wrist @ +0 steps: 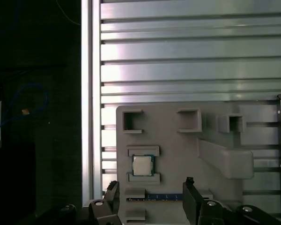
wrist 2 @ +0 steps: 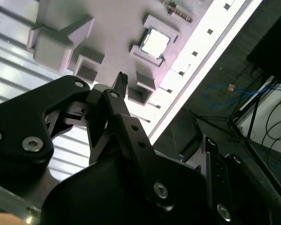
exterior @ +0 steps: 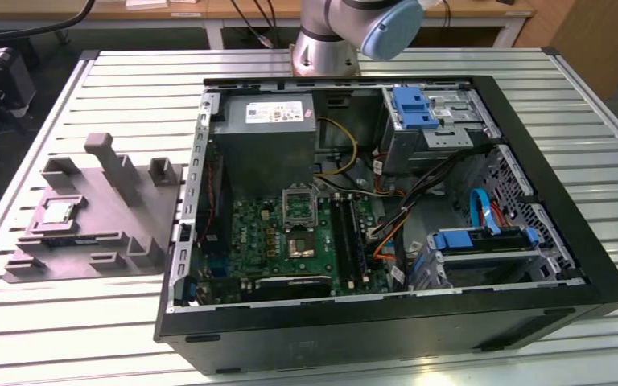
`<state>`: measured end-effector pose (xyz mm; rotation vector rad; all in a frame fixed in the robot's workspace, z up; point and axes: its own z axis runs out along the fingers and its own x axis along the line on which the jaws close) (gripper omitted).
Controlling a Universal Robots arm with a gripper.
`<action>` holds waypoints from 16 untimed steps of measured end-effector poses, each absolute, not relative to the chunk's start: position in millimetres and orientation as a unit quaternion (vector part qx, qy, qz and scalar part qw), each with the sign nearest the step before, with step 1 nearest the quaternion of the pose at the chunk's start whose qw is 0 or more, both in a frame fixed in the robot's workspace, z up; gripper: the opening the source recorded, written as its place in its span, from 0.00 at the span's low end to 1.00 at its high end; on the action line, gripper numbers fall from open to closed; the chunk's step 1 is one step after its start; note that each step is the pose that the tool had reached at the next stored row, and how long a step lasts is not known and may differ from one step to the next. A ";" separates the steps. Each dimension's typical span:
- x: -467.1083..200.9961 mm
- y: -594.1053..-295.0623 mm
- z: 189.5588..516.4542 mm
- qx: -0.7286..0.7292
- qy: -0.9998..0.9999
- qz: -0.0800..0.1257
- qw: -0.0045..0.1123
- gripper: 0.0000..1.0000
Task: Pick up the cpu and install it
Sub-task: 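Pick up the cpu and move it towards the insertion slot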
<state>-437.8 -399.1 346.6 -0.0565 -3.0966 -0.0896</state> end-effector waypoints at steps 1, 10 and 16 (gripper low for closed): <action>-437.8 -399.3 346.5 -0.018 -0.999 -0.038 0.022 0.65; -440.0 -401.2 341.4 0.001 -0.999 -0.046 0.023 0.65; -440.7 -401.4 340.6 0.009 -0.999 -0.046 0.023 0.65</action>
